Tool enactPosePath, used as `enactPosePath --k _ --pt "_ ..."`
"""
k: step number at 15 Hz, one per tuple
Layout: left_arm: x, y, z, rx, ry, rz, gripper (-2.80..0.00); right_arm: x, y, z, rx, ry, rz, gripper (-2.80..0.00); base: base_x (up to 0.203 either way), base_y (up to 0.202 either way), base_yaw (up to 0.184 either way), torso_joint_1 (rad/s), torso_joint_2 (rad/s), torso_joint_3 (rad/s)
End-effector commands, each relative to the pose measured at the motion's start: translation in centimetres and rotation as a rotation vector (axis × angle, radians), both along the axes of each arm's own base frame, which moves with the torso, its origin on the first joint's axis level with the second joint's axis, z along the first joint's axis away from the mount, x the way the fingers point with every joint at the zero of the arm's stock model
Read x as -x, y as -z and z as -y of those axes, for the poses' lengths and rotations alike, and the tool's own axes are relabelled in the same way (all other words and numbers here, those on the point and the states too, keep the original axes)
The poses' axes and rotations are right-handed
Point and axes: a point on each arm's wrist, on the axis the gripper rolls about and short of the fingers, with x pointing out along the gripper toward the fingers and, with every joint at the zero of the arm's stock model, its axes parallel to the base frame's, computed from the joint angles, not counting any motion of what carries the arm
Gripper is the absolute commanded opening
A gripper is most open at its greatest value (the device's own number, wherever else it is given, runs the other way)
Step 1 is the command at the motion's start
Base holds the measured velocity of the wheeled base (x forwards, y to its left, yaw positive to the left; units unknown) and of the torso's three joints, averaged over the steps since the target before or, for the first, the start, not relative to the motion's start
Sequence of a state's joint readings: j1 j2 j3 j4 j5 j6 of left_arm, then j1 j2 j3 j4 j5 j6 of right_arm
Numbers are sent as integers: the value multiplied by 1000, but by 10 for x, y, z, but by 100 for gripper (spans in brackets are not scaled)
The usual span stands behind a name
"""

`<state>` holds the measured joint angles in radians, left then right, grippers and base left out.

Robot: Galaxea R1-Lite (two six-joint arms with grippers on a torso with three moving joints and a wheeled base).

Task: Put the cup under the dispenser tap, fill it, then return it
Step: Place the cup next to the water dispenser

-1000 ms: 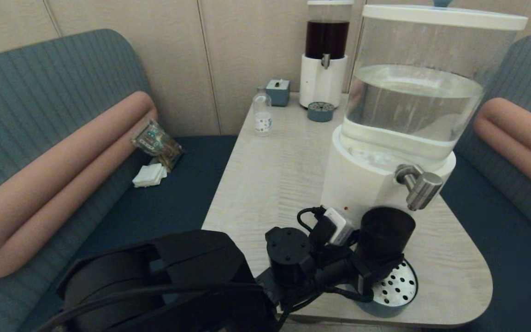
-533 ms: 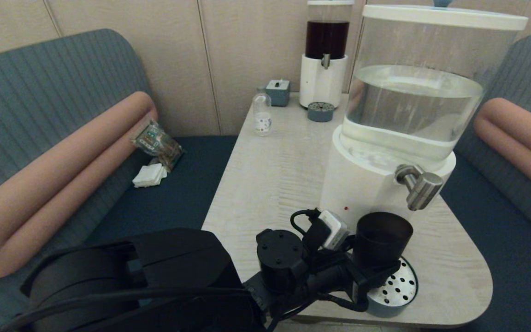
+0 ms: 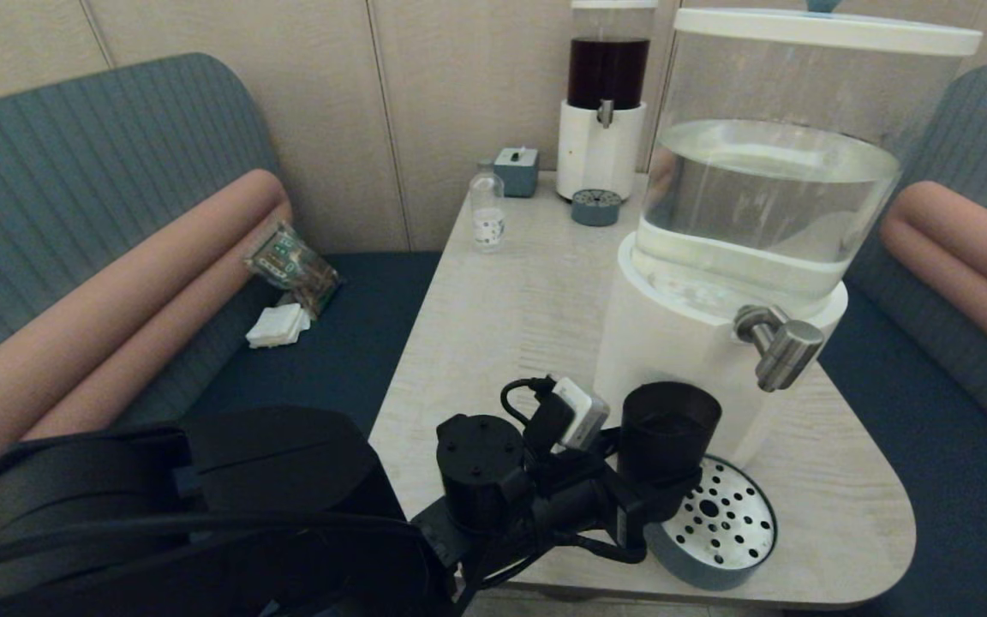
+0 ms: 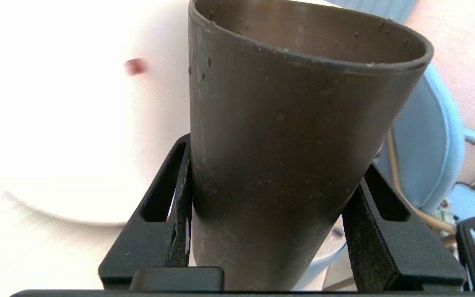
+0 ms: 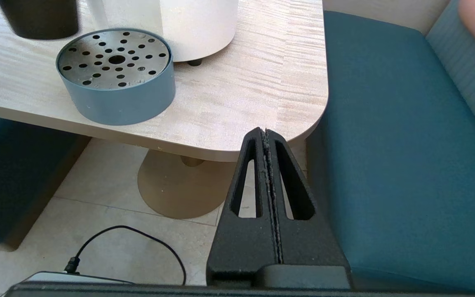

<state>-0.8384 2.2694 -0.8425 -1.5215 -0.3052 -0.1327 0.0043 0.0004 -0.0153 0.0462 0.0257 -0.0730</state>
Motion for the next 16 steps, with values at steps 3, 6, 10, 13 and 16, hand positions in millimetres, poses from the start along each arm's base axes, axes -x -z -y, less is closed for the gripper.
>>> enactPosePath --k 3,6,10,13,16 --pt "-1 -21 -28 17 -46 16 -280 0 0 0 1 -1 4 -280 0 0 0 0 0 0" --pt "-11 -35 -65 20 -120 27 -280 0 0 0 1 -1 4 -280 0 0 0 0 0 0" --pt "-33 -50 -107 39 -217 62 -280 0 0 0 1 -1 4 -280 0 0 0 0 0 0" --pt "-57 -55 -136 50 -298 90 -280 0 0 0 1 -1 4 -280 0 0 0 0 0 0" --pt "-87 -61 -156 76 -372 141 -280 0 0 0 1 -1 4 -280 0 0 0 0 0 0"
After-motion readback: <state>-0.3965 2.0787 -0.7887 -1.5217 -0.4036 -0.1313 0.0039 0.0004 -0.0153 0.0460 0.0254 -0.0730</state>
